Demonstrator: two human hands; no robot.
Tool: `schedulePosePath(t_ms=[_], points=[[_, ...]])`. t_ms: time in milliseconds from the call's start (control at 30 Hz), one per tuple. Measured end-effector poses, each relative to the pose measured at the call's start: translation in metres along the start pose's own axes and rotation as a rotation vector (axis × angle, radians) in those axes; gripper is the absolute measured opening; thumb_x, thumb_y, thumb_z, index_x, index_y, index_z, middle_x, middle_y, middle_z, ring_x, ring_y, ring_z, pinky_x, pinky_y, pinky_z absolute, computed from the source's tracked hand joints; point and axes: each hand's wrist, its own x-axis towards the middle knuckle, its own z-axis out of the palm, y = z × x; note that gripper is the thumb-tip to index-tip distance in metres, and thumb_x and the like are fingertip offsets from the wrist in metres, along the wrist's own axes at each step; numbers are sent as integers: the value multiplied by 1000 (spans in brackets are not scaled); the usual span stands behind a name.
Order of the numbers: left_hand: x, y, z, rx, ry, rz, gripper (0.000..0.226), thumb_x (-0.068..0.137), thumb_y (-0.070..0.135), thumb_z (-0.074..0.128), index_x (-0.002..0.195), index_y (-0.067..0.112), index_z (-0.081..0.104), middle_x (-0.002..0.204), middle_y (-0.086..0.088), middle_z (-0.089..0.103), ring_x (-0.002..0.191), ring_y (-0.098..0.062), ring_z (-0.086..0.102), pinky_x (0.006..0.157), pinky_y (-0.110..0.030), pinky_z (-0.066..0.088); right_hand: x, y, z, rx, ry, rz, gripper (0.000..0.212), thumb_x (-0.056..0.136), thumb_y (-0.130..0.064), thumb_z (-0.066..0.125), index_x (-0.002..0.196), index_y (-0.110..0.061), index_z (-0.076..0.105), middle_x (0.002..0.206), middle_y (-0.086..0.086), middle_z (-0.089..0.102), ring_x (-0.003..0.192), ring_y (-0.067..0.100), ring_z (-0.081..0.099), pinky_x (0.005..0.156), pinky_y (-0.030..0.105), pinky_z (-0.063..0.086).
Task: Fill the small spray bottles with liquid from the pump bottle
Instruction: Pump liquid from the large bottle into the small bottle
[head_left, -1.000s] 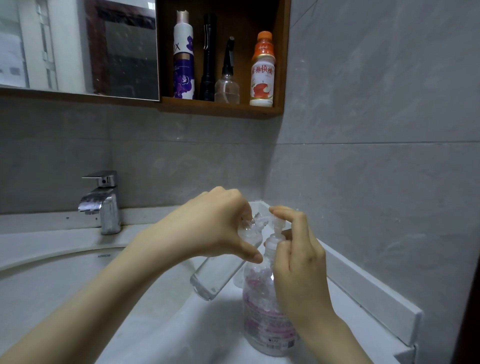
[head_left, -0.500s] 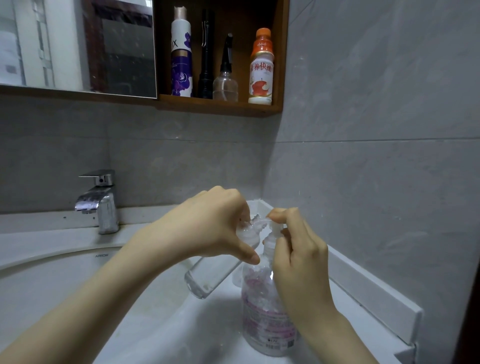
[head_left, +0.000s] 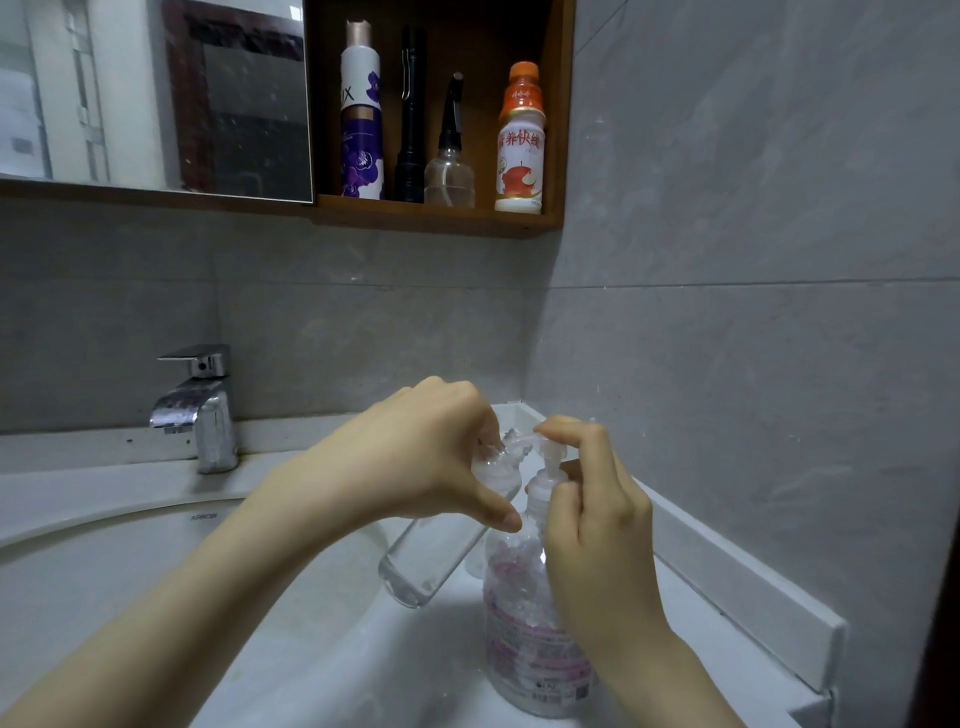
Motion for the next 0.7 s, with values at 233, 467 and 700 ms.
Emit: schedulePosePath(t_ms=[233,467,700], points=[[2,-2,1,57,0,-3,48,59,55,79,77,14,62,70,-2,62,71,-21,57,62,-36,47,6,1,-1,-13,44,-69,26,80,-13,28,93,-21,50,83,-6,60,68,7,49,61,1,32],[2,-4,5,32,-19,1,50,57,55,80,83,15,65,83,-1,69,83,-20,64,74,-38,53,1,2,0,-13,37,-40,24,81,-14,28,93,-26,45,79,-10,54,70,3,46,63,-1,31],[1,0,2,25,4,14,42,59,54,80,72,20,59,77,5,65,80,-18,62,70,-34,52,-1,1,2,5,-9,16,36,79,-21,22,107,-33,42,102,-15,53,86,6,53,73,1,33]])
